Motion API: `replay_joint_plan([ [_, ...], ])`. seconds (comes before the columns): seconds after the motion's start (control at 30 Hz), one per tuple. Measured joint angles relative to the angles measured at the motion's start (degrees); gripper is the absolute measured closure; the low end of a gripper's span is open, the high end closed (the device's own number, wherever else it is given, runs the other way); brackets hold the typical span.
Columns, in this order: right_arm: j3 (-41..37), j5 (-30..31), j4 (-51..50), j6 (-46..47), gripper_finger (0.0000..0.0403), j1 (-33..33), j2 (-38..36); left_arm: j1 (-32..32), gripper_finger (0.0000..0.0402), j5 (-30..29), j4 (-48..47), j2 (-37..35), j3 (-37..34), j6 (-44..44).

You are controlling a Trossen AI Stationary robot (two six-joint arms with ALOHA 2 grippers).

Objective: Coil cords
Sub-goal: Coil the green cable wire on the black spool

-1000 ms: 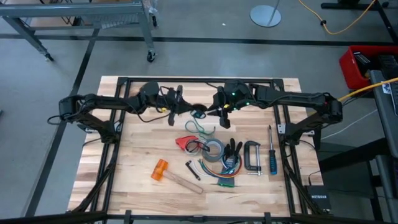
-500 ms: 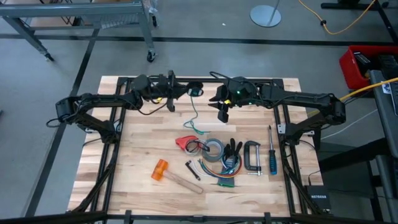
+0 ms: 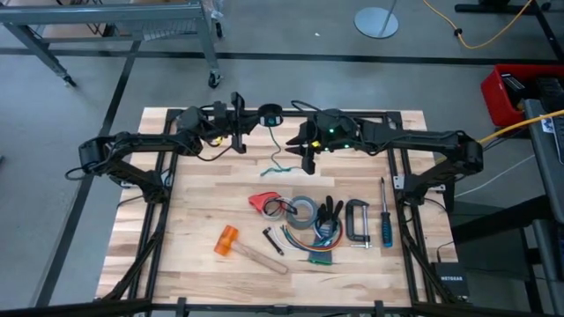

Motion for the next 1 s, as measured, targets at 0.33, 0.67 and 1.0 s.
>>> replay_joint_plan([
  [0.33,0.00,-3.28,4.82,0.00,0.0303,0.00,5.03,0.09,0.0401,-0.46,-0.11,0.00,0.00,1.36],
  [0.67,0.00,-3.54,6.45,1.39,0.0303,0.00,6.39,0.09,0.0401,-0.48,-0.15,0.00,0.00,2.49],
  [1.0,0.00,-3.48,7.98,1.11,0.0303,-0.04,6.37,0.09,0.0401,-0.48,-0.17,0.00,0.00,2.45],
])
